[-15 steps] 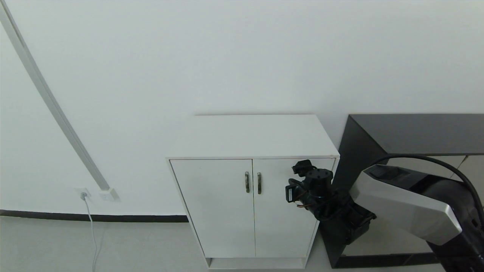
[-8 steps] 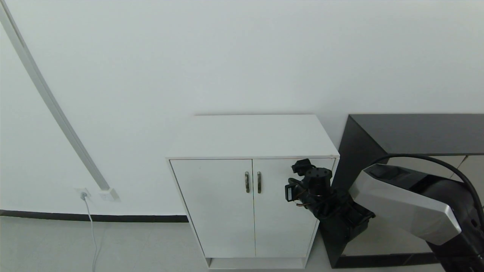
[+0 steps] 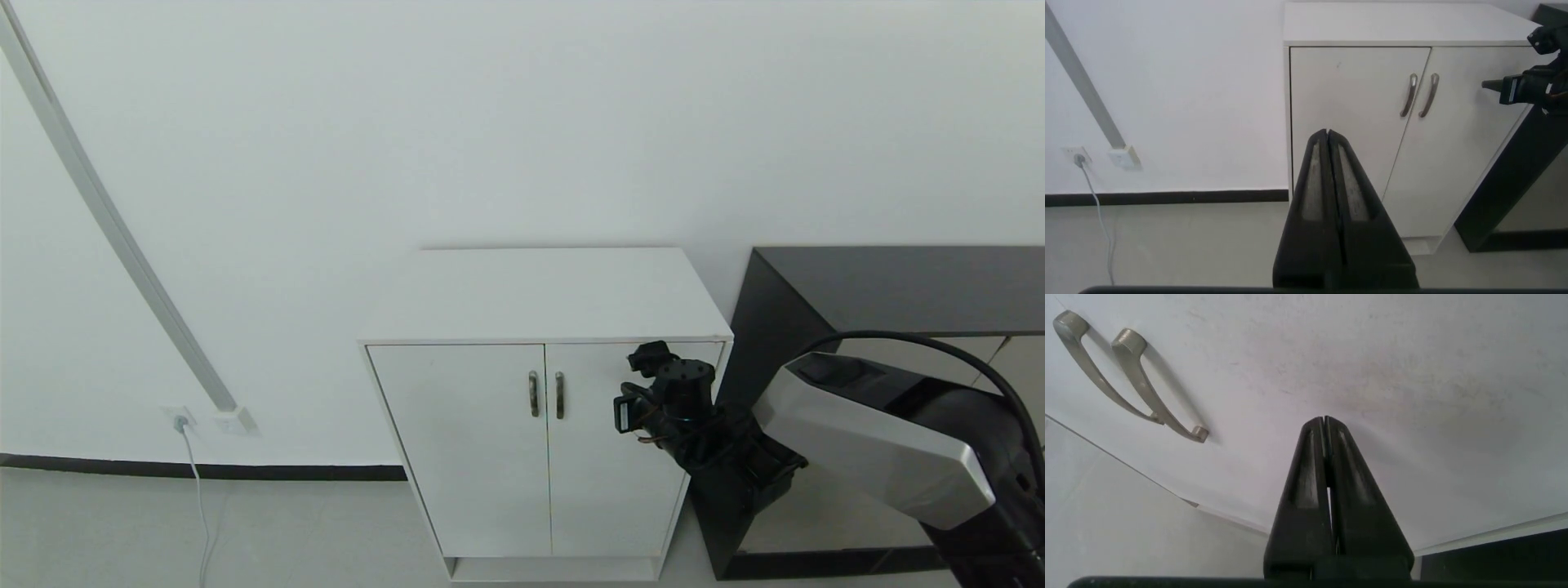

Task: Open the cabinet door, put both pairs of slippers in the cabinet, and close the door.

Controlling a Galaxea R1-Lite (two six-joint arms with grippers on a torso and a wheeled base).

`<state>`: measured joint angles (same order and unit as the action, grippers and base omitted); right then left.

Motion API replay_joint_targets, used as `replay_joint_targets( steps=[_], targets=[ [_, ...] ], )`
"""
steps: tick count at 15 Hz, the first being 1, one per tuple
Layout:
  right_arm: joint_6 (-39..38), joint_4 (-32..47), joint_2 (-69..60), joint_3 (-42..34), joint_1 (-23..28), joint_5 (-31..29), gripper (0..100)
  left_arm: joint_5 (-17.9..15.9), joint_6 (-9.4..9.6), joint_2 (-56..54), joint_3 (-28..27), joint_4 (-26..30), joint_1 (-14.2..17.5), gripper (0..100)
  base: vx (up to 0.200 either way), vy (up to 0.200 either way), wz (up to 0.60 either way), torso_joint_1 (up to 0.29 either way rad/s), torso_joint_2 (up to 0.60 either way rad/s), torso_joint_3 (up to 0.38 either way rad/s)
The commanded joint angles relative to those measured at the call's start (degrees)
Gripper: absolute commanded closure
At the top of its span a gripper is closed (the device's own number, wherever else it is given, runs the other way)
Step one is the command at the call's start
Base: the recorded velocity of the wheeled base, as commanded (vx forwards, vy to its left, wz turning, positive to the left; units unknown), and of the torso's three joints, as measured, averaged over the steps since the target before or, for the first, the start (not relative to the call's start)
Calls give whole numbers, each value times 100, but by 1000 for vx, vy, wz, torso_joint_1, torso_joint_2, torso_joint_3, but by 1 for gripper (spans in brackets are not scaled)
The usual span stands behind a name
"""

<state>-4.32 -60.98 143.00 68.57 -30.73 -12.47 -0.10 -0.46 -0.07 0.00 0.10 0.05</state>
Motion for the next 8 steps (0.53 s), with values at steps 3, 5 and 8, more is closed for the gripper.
replay_joint_targets(
  steps=[3,5,8],
  targets=[
    [1,16,9,16,6,-1,100,1,-6,7,0,-1,4,100,0,0,0,0,0,0],
    [1,33,35,69,15,-1,100,1,-6,7,0,-1,4,100,0,0,0,0,0,0],
    [10,130,53,174,32,-1,100,1,2,7,0,-1,4,100,0,0,0,0,0,0]
  ],
)
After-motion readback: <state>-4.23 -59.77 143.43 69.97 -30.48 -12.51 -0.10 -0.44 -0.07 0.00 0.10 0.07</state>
